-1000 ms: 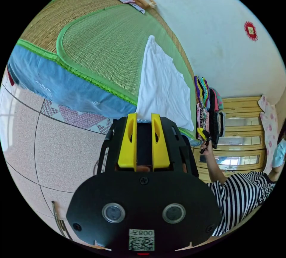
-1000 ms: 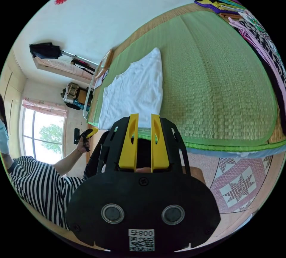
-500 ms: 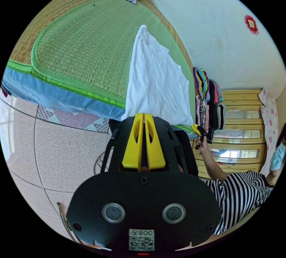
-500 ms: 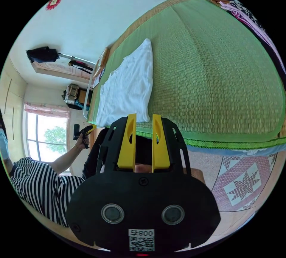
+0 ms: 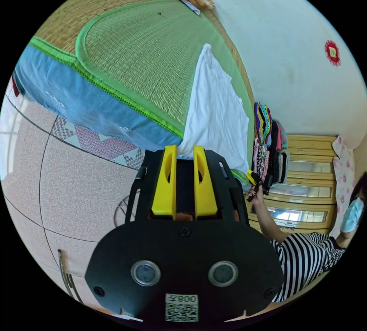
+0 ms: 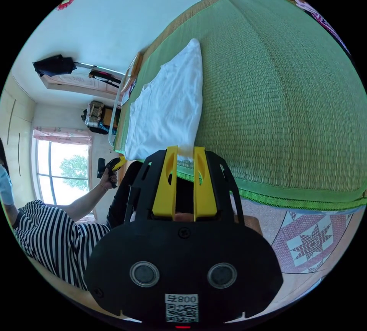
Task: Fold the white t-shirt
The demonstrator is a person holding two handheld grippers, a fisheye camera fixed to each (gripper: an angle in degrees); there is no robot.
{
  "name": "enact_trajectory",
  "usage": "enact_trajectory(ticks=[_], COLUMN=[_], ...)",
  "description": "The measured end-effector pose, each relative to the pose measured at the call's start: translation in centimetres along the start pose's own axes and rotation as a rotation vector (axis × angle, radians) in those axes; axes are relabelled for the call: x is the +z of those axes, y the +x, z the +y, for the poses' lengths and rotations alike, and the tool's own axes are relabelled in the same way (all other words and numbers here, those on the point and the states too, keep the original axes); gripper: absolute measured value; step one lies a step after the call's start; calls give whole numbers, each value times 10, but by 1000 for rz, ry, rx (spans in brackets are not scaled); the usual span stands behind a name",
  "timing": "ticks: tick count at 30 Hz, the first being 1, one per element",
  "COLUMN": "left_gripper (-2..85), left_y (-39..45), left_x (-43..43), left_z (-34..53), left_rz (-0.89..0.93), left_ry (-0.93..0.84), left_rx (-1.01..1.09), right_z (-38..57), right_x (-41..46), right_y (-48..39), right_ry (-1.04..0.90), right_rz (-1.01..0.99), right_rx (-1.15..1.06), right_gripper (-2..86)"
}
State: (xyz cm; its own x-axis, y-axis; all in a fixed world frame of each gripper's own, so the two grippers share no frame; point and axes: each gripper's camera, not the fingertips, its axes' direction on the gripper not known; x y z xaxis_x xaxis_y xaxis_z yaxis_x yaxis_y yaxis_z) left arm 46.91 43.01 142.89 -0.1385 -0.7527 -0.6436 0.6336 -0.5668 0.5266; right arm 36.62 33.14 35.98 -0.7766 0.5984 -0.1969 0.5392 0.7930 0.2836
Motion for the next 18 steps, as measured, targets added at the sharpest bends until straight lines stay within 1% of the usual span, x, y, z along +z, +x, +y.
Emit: enact_trajectory(ticks=[5, 9, 14, 18], left_gripper=[32, 20, 11, 8], left_y=[-1, 5, 15, 10], left_x=[14, 8, 9, 31], left_z=[-1, 0, -1, 0], left_rz=[40, 81, 16, -5], left_ry=[0, 50, 64, 45], left_rx=[-13, 22, 67, 12], right_z=[8, 15, 29, 45], right_x=[6, 4, 8, 23], right_y=[13, 17, 17, 25], right_ry=[-17, -27, -98, -153], right_rz=[-7, -41, -86, -103], right_rx=[19, -3, -64, -57], right_gripper=[32, 21, 12, 11])
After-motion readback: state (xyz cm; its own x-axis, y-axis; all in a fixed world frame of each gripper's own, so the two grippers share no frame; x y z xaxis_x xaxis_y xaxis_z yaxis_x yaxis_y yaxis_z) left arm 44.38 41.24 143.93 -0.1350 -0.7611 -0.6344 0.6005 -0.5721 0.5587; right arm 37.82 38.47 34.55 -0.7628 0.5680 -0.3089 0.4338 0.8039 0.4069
